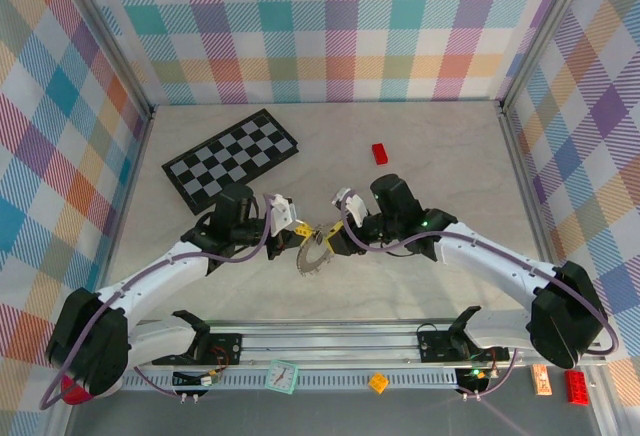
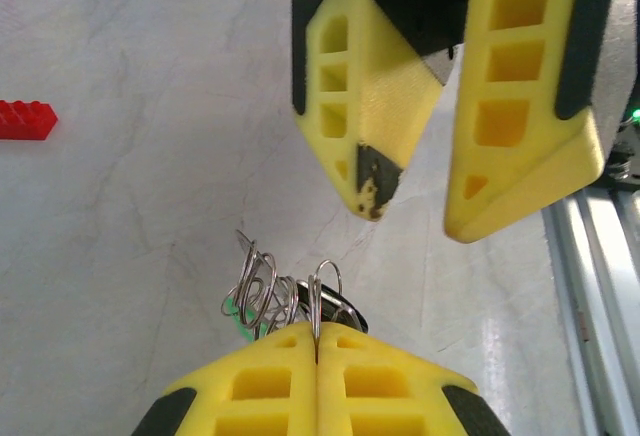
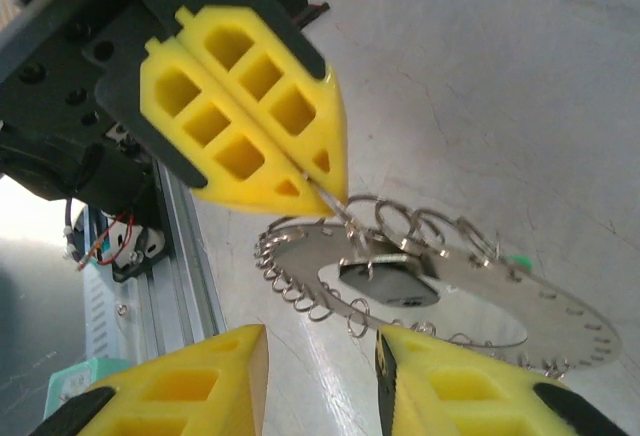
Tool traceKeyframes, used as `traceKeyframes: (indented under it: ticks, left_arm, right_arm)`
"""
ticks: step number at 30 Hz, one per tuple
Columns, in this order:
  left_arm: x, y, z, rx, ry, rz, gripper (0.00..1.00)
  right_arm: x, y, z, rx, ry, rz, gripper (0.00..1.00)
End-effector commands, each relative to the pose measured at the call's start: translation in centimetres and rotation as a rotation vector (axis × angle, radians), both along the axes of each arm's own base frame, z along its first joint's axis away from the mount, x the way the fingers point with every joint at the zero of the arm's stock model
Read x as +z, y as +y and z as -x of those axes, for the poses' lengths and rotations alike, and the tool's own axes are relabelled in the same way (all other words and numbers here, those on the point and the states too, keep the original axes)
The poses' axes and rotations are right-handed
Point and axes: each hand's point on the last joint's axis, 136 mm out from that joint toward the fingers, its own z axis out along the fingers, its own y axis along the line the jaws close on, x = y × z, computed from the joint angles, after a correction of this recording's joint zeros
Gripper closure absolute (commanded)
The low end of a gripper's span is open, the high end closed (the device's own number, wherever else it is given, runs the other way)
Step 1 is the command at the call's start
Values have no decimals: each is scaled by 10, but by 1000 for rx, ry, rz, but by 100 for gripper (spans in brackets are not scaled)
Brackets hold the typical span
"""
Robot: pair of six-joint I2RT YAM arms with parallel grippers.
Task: Put the keys on the keyring
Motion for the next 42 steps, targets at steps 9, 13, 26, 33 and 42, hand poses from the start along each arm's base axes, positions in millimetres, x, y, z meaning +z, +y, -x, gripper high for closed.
traceKeyframes:
  ticks: [9,13,26,33,42]
  left_arm:
    - [19,-9,8,-60,-2,91,100]
    - [18,-10,9,-65,6,91,100]
    - [14,-10,9,-70,19,82,100]
    - [13,-9,8,-60,11,78,100]
    - [1,-8,7,-34,-7,38,100]
  right_arm:
    - [10,13,-4,54,42,-77,70]
    - [9,15,-5,56,44,-83,72]
    - [11,19,-10,53,33,-93,86]
    - [3,16,-9,48,50,-70,100]
    - [-20,18,-8,34,164,-52,100]
